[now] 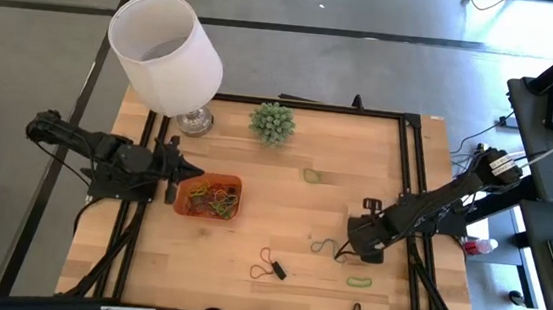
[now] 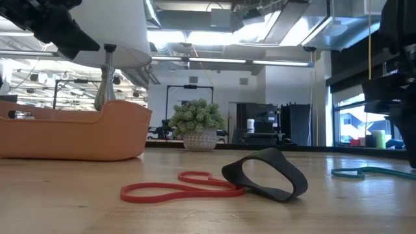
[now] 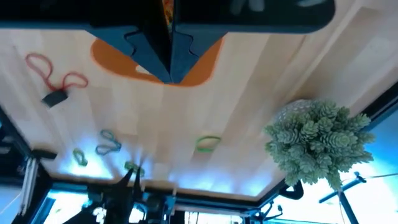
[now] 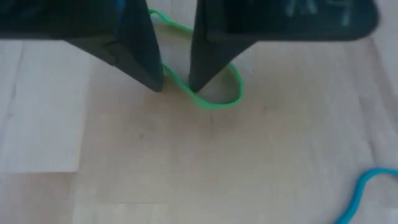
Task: Pick and place rubber bands into bin
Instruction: Put the green rubber band into the orange bin
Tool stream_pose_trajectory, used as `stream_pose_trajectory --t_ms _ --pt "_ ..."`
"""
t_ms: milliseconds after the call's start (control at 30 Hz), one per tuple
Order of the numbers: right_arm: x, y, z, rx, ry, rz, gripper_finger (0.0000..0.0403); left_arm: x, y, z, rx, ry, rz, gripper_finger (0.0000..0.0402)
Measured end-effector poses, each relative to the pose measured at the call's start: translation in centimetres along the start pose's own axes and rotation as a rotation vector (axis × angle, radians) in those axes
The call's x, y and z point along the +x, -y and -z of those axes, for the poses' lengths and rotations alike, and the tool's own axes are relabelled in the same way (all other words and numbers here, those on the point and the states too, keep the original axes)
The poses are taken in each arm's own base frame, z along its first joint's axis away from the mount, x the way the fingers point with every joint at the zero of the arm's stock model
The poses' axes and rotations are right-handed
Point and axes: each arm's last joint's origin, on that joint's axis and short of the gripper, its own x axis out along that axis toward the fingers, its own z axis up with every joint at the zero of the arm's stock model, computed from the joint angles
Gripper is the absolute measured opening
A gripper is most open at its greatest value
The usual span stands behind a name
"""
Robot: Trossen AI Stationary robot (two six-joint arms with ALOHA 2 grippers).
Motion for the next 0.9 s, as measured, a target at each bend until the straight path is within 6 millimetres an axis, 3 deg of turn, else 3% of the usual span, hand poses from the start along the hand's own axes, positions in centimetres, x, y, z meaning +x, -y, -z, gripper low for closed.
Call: stream_pose_trajectory --t_ms 133,500,633,900 --pt "-0.1 0.0 0.0 -0.002 0.012 -0.012 0.0014 0.0 0.0 0.0 -0.047 0.002 0.000 0.0003" --pt "-2.6 0.8 -0.1 0.134 0.183 -0.025 0.0004 0.0 0.0 0.0 -0.013 0.001 0.000 0.0003" --pt "-4.5 1.2 -1.9 0.183 0.276 -0.023 0.0002 0.0 0.0 0.0 -0.013 0.001 -0.001 0.0003" --pt "-10.6 3.3 -7.7 0.206 0.597 0.042 0.0001 0.0 0.0 0.0 -0.012 0.001 -0.001 0.0003"
